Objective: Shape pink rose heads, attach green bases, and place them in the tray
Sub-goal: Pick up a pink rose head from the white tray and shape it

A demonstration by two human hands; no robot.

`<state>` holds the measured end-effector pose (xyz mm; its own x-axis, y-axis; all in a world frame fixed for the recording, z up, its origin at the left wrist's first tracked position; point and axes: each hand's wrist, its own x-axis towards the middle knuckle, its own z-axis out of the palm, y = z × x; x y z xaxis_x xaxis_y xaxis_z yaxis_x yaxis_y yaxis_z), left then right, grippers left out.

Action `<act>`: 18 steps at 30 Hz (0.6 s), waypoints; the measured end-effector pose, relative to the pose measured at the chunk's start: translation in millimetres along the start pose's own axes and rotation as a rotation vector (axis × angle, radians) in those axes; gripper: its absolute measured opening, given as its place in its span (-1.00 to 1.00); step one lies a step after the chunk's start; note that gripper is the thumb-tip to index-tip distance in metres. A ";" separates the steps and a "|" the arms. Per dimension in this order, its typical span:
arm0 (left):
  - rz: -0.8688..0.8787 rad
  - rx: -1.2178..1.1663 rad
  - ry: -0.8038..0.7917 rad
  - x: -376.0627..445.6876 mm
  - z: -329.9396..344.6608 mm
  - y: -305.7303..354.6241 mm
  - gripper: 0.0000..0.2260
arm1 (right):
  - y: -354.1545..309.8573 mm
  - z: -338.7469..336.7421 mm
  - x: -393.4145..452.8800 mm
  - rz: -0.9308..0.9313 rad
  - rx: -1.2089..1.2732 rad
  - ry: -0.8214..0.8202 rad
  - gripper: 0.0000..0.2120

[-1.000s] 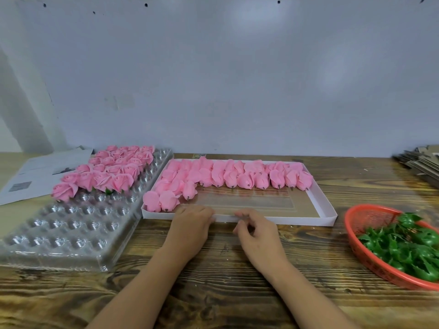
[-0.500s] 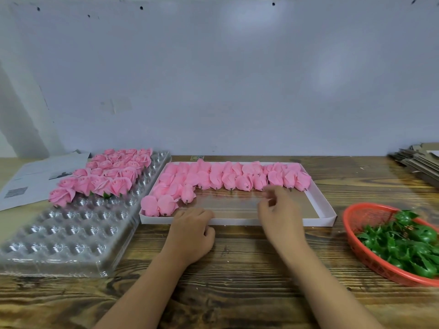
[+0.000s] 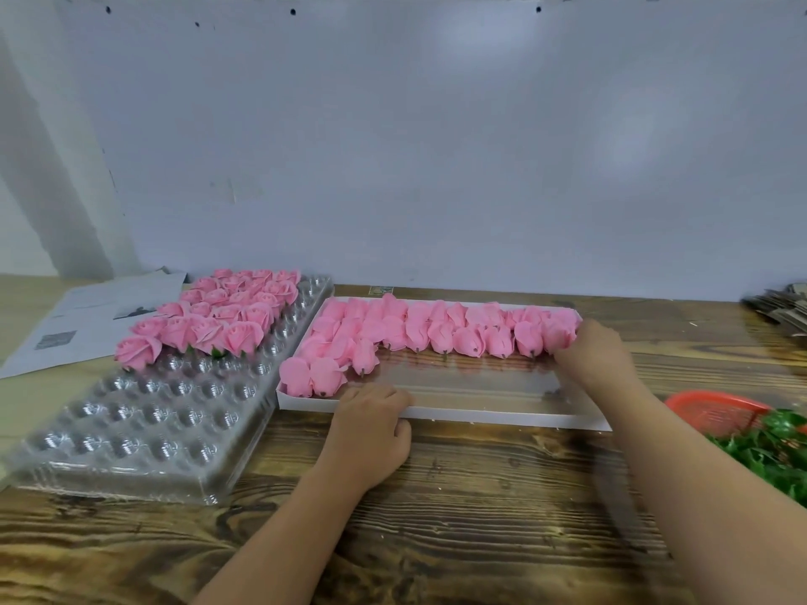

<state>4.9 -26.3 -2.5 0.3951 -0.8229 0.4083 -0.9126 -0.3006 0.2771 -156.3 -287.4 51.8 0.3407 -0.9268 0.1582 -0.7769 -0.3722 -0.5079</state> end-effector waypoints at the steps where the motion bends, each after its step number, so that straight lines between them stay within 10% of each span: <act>1: 0.002 -0.001 -0.004 0.1 -0.3 -0.1 -0.78 | 0.6 1.3 0.7 0.018 -0.042 -0.030 -0.94; 18: 0.008 -0.034 0.038 1.8 2.1 -2.3 -0.79 | 14.6 18.5 20.5 0.005 -0.071 0.035 -0.79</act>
<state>7.5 -28.1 -4.2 0.3918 -0.8061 0.4434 -0.9120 -0.2767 0.3028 -150.8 -310.8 31.9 0.3185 -0.9295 0.1861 -0.8147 -0.3688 -0.4475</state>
